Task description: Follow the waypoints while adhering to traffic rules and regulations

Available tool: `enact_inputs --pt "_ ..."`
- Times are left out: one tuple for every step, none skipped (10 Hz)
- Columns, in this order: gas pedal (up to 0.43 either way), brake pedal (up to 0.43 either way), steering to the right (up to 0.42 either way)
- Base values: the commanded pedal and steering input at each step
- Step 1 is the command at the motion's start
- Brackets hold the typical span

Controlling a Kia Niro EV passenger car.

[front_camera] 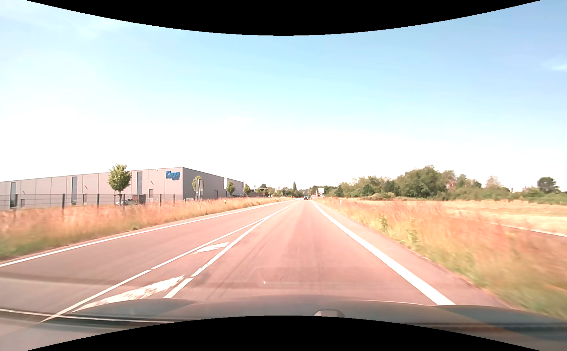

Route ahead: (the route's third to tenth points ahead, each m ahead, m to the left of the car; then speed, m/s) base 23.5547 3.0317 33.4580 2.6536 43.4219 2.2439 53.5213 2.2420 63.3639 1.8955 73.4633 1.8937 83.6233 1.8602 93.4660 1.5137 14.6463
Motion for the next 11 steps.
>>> enact_inputs --pt "0.059 0.0 -0.002" --pt "0.059 0.0 -0.002" --pt "0.059 0.0 -0.002" --pt "0.059 0.0 -0.002" --pt "0.059 0.0 -0.002" --pt "0.059 0.0 -0.002" --pt "0.059 0.0 -0.002" --pt "0.059 0.0 -0.002" --pt "0.059 0.0 -0.002" --pt "0.059 0.0 -0.002" --pt "0.059 0.0 -0.002"
